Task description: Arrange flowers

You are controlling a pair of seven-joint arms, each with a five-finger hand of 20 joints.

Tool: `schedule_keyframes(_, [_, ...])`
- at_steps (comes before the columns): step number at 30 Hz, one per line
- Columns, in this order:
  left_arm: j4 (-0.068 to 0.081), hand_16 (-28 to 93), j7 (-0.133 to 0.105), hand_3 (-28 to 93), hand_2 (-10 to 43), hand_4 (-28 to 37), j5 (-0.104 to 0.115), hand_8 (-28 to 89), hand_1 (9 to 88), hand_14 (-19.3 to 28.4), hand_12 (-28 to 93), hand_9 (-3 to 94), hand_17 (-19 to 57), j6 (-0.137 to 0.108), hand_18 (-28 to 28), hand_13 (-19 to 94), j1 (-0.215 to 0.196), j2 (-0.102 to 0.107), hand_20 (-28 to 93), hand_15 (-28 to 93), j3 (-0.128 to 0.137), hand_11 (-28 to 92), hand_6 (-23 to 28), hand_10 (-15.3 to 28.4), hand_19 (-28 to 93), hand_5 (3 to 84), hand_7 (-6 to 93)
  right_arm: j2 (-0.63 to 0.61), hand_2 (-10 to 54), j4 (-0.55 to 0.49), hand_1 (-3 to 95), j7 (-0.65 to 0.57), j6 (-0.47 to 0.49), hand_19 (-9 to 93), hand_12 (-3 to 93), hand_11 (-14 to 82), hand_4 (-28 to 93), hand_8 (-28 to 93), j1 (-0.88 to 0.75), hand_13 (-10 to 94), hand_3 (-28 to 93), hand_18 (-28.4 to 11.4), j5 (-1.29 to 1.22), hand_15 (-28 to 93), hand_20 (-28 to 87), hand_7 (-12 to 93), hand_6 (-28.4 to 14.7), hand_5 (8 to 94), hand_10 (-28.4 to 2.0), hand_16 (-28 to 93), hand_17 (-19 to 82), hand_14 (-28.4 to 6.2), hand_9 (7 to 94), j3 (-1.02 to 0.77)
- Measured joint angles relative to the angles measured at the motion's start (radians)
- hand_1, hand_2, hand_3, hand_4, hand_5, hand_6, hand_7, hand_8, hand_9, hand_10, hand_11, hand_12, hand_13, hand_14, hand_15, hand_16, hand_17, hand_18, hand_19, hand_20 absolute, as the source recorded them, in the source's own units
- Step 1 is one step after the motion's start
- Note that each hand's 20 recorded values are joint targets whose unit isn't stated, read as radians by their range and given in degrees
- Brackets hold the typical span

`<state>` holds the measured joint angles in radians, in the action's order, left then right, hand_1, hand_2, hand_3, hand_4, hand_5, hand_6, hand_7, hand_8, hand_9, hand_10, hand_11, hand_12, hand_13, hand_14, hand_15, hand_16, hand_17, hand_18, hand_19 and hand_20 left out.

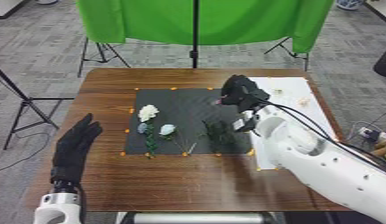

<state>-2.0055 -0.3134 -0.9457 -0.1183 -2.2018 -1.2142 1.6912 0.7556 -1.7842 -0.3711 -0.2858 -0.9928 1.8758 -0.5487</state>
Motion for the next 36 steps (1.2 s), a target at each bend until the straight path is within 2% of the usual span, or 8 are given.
schedule_keyframes(9, [0.001,6,0.004,69,-0.8,-27.8,-0.001,-5,20.2,15.8,16,39.9,0.8,0.001,13.8,30,0.003,0.000,18,14,-0.001,12,3.8,11.7,3,41.6,6.5,0.096,-9.5,-0.002,62.0,0.019,0.029,93,38.5,10.2,-18,11,0.005,92,55,-8.8,-0.103,55,52,18,-0.8,79.3,-9.7,36,67,-2.0,90.0,0.068])
schedule_keyframes(17, [0.001,6,0.006,70,-1.2,-27.5,-0.001,-5,20.4,15.9,16,39.9,0.7,0.004,13.8,30,0.005,0.000,18,14,-0.003,12,3.9,11.8,3,41.6,6.4,0.127,-9.5,0.003,58.2,0.024,0.066,93,34.0,14.2,-17,9,-0.004,90,52,-8.7,-0.116,55,51,17,-0.2,73.8,-11.1,35,65,-2.5,84.6,0.081])
schedule_keyframes(20, [0.001,6,0.007,69,-0.9,-27.5,-0.001,-5,20.9,15.9,16,39.9,0.7,0.005,13.8,30,0.005,0.000,18,14,-0.003,12,3.9,11.8,3,41.6,6.4,0.132,-9.5,0.006,55.1,0.023,0.088,93,29.9,18.1,-16,8,-0.008,90,52,-8.9,-0.123,56,51,16,-0.3,71.7,-11.9,35,65,-2.8,82.7,0.079])
schedule_keyframes(24, [0.001,6,0.008,69,-1.0,-27.1,-0.001,-5,20.8,15.8,16,39.9,0.7,0.007,13.8,30,0.006,0.000,18,14,-0.004,12,3.9,11.8,3,41.6,6.4,0.132,-9.5,0.007,49.6,0.022,0.100,93,24.4,21.6,-19,4,-0.013,90,58,-9.0,-0.130,56,50,16,0.2,69.3,-12.8,35,65,-2.9,81.4,0.077])
schedule_keyframes(25, [0.001,6,0.008,69,-1.0,-27.1,-0.001,-5,20.8,15.9,16,39.9,0.7,0.007,13.8,30,0.006,0.000,18,14,-0.004,12,3.8,11.8,3,41.6,6.4,0.132,-9.5,0.008,45.7,0.022,0.103,93,22.7,22.3,-20,-5,-0.014,90,62,-9.1,-0.131,55,50,17,0.4,68.0,-13.1,35,65,-3.0,80.9,0.077])
schedule_keyframes(26, [0.001,6,0.008,69,-1.1,-27.0,-0.001,-5,20.8,15.9,16,39.9,0.7,0.008,13.8,30,0.006,0.001,18,14,-0.004,12,3.7,11.8,3,41.6,6.5,0.132,-9.5,0.009,43.8,0.022,0.107,93,22.3,22.4,-20,-8,-0.015,90,63,-9.2,-0.132,55,50,17,0.3,67.0,-13.3,35,64,-3.1,80.7,0.076])
schedule_keyframes(36, [0.002,5,0.016,69,-1.1,-26.7,-0.002,-5,21.1,15.9,16,39.8,0.7,0.016,13.8,30,0.012,0.001,18,14,-0.004,12,3.7,11.7,3,41.3,6.4,0.129,-9.5,0.001,31.5,0.027,0.167,93,22.7,23.2,-18,-8,-0.033,90,60,-11.4,-0.142,54,49,13,-0.8,64.0,-13.6,34,63,-4.6,81.2,0.035])
